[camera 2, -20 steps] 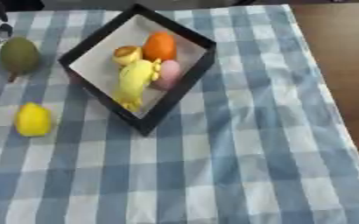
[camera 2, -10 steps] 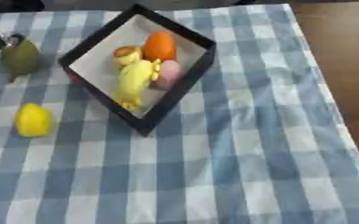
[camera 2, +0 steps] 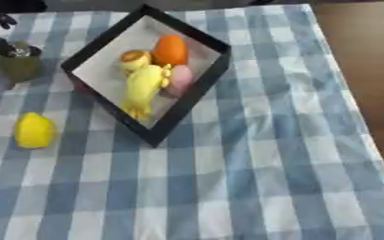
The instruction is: Pick up objects on the table and place them in the box.
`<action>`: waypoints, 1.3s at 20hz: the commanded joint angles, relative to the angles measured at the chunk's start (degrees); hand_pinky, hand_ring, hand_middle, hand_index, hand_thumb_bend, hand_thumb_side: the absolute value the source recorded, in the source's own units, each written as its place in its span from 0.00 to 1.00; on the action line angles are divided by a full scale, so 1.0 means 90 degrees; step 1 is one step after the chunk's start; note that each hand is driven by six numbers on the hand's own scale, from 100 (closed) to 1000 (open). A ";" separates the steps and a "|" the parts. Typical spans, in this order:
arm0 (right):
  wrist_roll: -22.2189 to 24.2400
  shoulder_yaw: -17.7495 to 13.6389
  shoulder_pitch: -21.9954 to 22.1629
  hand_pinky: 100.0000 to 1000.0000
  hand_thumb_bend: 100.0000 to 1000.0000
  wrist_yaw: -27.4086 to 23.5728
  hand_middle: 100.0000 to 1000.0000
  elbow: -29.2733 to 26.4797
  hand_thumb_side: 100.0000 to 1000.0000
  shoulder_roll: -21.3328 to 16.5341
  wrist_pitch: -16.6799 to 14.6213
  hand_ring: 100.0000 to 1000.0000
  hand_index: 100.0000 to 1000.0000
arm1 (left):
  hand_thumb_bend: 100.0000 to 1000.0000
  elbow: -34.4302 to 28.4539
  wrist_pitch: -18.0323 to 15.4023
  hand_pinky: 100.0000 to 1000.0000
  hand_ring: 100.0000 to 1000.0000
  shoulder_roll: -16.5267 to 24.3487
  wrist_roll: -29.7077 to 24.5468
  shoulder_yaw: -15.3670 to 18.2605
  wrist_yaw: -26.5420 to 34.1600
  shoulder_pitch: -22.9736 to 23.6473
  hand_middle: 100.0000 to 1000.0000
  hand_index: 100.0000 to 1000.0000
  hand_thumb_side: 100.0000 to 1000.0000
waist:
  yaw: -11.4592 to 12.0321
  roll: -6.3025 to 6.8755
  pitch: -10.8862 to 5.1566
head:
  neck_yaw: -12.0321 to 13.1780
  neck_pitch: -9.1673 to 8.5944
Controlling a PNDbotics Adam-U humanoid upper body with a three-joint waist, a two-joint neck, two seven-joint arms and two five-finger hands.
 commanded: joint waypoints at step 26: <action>-0.0030 0.0016 0.0017 0.83 0.00 0.0227 0.62 -0.0116 0.75 -0.0006 0.0073 0.72 0.78 | 0.24 0.0271 -0.0159 0.84 0.86 0.0254 -0.0911 0.0163 -0.0293 -0.0124 0.80 0.89 0.00 | -0.0005 0.0108 0.0070 | 0.0098 -0.0036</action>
